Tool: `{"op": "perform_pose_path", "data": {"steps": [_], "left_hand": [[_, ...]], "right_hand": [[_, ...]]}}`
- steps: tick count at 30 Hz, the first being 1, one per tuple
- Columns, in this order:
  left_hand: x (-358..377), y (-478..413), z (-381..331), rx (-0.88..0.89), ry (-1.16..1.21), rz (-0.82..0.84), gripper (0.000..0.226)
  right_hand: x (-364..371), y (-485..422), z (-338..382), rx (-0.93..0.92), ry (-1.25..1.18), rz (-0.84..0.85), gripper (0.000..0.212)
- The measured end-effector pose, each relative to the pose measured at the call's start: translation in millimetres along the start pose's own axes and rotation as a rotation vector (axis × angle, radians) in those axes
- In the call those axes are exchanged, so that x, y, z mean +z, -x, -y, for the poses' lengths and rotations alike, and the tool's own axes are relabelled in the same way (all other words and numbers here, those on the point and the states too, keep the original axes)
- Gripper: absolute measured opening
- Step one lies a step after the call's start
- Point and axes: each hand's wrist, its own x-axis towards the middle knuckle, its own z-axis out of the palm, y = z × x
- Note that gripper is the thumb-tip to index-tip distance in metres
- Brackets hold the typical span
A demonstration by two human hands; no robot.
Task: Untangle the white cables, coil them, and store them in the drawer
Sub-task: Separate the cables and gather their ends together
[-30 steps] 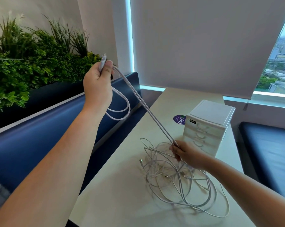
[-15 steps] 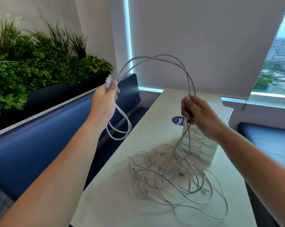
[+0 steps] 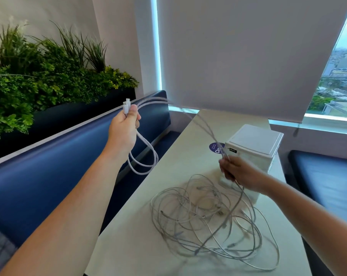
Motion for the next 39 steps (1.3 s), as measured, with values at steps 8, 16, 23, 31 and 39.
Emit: {"op": "perform_pose_path", "data": {"steps": [8, 16, 23, 31, 39], "left_hand": [[-3, -6, 4, 0.027, 0.038, -0.077, 0.035], [-14, -10, -9, -0.012, 0.165, -0.202, 0.034], [-25, -13, -2, -0.085, 0.013, -0.107, 0.035], [-38, -16, -7, 0.115, -0.118, -0.299, 0.036], [47, 50, -6, 0.221, -0.528, 0.550, 0.022]], "right_hand": [[19, 16, -34, 0.031, 0.640, 0.130, 0.026], [22, 26, -81, 0.144, 0.692, 0.163, 0.022], [11, 27, -89, 0.225, 0.455, 0.087, 0.035], [-19, 28, -62, 0.206, 0.335, 0.053, 0.035], [-2, 21, 33, 0.063, 0.413, 0.299, 0.034]]}}
